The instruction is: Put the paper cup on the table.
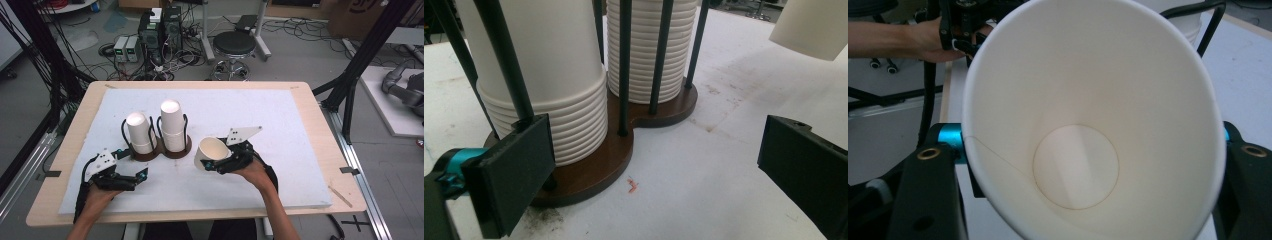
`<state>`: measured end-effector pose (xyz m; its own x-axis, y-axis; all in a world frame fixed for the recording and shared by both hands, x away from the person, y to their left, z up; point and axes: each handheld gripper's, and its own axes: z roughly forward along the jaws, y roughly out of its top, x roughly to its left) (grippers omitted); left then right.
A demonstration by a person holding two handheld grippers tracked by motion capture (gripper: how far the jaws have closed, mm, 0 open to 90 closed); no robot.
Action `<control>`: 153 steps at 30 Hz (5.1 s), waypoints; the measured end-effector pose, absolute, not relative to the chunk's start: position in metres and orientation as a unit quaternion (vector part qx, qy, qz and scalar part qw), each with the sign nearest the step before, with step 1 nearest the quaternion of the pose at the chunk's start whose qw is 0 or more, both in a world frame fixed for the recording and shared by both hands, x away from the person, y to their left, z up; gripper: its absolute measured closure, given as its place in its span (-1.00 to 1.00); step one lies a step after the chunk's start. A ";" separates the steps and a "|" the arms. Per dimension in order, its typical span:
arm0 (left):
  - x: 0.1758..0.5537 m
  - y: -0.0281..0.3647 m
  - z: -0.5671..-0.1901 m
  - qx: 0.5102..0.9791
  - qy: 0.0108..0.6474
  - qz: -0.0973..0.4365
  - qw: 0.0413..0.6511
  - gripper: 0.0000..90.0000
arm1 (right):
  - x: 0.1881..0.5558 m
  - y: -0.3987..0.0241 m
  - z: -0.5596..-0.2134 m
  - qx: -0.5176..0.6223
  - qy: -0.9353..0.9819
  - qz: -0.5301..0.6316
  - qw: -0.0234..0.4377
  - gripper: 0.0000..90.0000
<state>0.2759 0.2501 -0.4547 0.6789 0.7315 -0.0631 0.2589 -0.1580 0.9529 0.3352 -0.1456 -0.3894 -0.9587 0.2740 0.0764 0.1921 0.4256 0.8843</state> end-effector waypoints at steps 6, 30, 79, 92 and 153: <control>0.276 0.249 -0.455 0.732 0.337 0.214 0.552 -0.96 | 0.338 -0.138 -0.395 0.141 0.858 0.493 0.039 -0.31; 0.275 0.248 -0.455 0.733 0.337 0.217 0.550 -0.96 | 0.344 -0.114 -0.413 0.145 0.897 0.416 0.045 -0.31; 0.274 0.249 -0.455 0.731 0.337 0.223 0.549 -0.96 | 0.331 -0.149 -0.423 0.153 0.897 0.410 0.057 -0.68; 0.273 0.249 -0.455 0.728 0.339 0.227 0.550 -0.96 | 0.328 -0.191 -0.431 0.212 0.866 0.446 0.077 -0.68; 0.272 0.253 -0.456 0.714 0.354 0.229 0.559 -0.96 | 0.321 -0.270 -0.451 0.349 0.776 0.500 0.159 -0.67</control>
